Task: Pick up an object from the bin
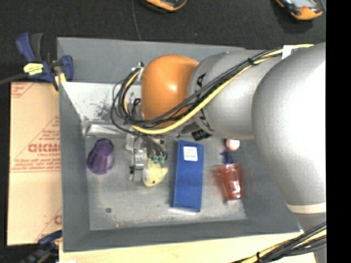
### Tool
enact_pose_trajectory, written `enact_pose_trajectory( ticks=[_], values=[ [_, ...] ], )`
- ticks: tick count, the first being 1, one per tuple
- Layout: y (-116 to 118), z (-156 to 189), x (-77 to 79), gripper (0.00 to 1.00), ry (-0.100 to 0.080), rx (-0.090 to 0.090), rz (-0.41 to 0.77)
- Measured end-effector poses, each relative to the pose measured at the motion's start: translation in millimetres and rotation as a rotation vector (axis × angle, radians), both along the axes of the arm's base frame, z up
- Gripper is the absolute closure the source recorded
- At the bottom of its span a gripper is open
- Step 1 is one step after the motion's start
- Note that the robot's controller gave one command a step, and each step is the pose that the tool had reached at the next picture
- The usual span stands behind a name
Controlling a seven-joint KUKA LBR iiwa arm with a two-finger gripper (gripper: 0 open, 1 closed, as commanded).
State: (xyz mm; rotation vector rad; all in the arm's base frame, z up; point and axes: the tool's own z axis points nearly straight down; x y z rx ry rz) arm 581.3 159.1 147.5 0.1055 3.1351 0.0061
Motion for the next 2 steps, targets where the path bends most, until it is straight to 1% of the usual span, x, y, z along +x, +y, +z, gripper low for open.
enact_pose_trajectory(
  ticks=[1,2],
  values=[
    [-33.7,-0.6,-31.3,0.00,-0.002,0.005,-0.345],
    [-55.8,-13.2,-17.5,0.00,-0.003,0.001,-0.107]
  ],
)
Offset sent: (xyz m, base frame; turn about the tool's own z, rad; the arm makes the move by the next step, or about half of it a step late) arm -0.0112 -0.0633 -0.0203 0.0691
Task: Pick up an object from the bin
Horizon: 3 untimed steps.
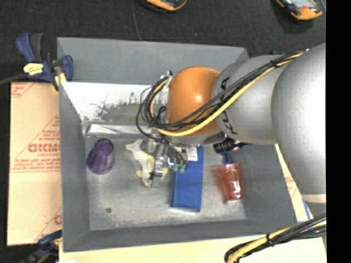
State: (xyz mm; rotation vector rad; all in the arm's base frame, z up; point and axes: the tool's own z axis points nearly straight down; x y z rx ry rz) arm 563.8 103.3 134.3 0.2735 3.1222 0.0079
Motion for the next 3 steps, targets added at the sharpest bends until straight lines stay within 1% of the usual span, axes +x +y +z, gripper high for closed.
enact_pose_trajectory(
  ticks=[1,2,3],
  values=[
    [-1.1,-39.1,14.1,0.00,-0.001,0.004,-0.168],
    [-11.9,-61.2,3.9,1.00,-0.013,0.003,-0.100],
    [-11.9,-61.2,3.9,1.00,-0.013,0.003,-0.100]
  ],
)
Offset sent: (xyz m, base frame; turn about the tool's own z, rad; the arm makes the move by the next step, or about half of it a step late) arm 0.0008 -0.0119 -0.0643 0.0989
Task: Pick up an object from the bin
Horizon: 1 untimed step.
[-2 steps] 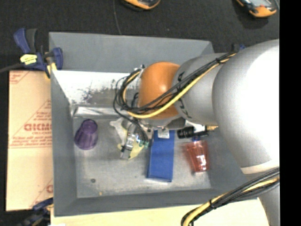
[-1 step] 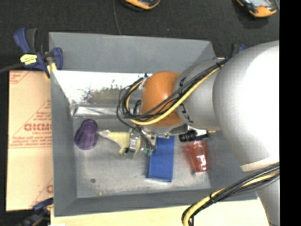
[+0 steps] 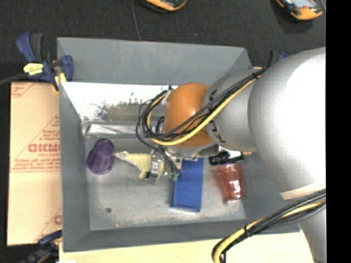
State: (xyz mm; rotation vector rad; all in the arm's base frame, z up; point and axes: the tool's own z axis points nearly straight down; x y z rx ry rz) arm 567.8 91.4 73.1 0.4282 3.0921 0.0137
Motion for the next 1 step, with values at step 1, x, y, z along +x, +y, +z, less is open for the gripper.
enact_pose_trajectory(
  ticks=[1],
  values=[
    [-0.8,21.6,-4.4,1.00,0.015,-0.002,-0.001]
  ],
)
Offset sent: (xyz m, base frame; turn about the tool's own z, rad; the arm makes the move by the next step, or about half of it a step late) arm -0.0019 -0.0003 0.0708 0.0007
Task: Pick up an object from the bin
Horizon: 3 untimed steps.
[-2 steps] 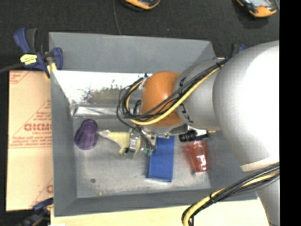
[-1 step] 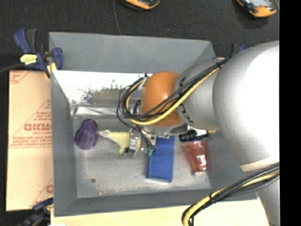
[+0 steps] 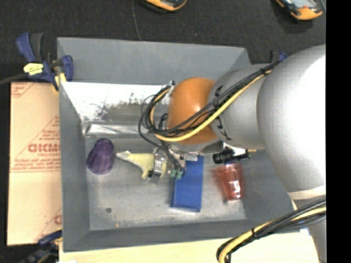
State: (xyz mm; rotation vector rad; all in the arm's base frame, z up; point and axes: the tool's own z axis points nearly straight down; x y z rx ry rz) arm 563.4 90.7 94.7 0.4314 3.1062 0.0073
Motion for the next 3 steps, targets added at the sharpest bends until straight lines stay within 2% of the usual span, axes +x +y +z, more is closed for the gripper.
enact_pose_trajectory(
  ticks=[1,3],
  values=[
    [-0.1,36.1,2.7,1.00,-0.009,0.002,-0.001],
    [-0.5,88.7,3.3,1.00,-0.011,0.003,-0.002]
  ],
)
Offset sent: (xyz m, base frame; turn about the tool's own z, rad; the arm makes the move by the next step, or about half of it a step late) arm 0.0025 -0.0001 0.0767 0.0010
